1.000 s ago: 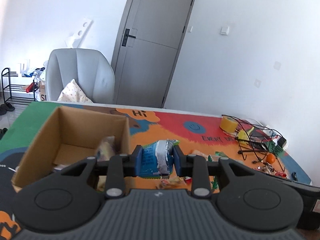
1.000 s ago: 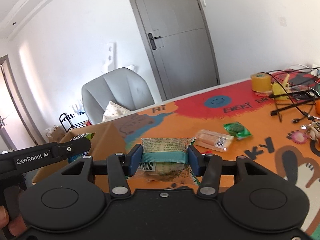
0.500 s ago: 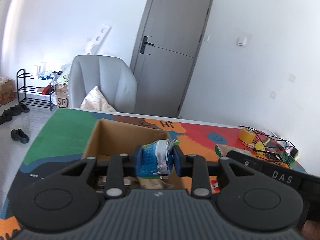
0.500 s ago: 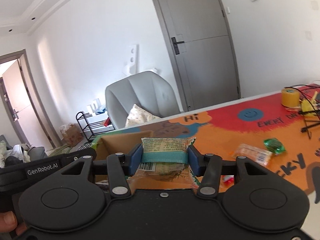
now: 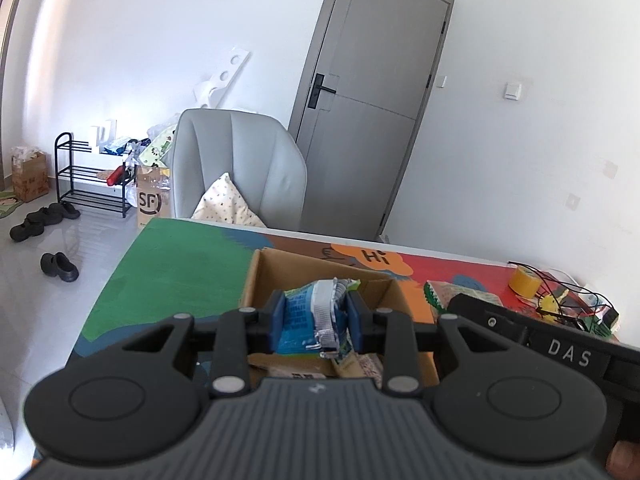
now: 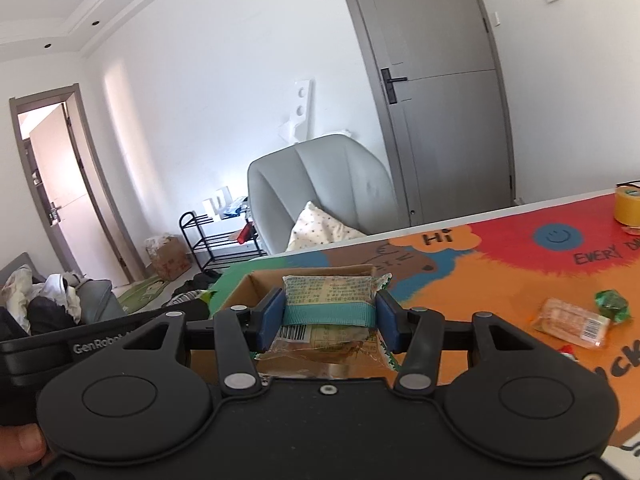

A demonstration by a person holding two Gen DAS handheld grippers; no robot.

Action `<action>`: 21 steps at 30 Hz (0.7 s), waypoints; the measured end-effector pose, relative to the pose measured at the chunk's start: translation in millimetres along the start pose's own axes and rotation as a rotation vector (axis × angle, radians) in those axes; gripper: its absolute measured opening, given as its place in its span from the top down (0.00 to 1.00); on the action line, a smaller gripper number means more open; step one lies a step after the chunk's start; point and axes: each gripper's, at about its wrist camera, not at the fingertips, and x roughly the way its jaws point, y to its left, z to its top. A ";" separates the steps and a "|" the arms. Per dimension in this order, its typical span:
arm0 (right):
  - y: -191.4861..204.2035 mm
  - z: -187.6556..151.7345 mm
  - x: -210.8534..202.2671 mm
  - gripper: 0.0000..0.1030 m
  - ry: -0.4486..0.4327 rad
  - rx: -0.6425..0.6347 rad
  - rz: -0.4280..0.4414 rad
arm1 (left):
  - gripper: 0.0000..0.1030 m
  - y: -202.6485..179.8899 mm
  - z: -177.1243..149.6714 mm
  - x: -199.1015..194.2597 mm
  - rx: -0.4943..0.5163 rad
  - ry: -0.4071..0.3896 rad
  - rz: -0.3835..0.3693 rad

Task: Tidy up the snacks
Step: 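Carry the blue bag and green-wrapped cake over the cardboard box, then open both tools to drop the bag and cake into the box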

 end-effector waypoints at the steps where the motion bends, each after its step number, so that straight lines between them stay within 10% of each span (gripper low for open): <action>1: 1.6 0.6 2.4 0.52 0.001 0.000 0.006 | 0.70 1.5 0.8 2.8 0.000 0.002 0.003; 21: 16.1 -0.9 47.1 0.51 0.063 0.006 0.000 | 0.58 39.0 8.2 32.7 -0.093 0.038 0.010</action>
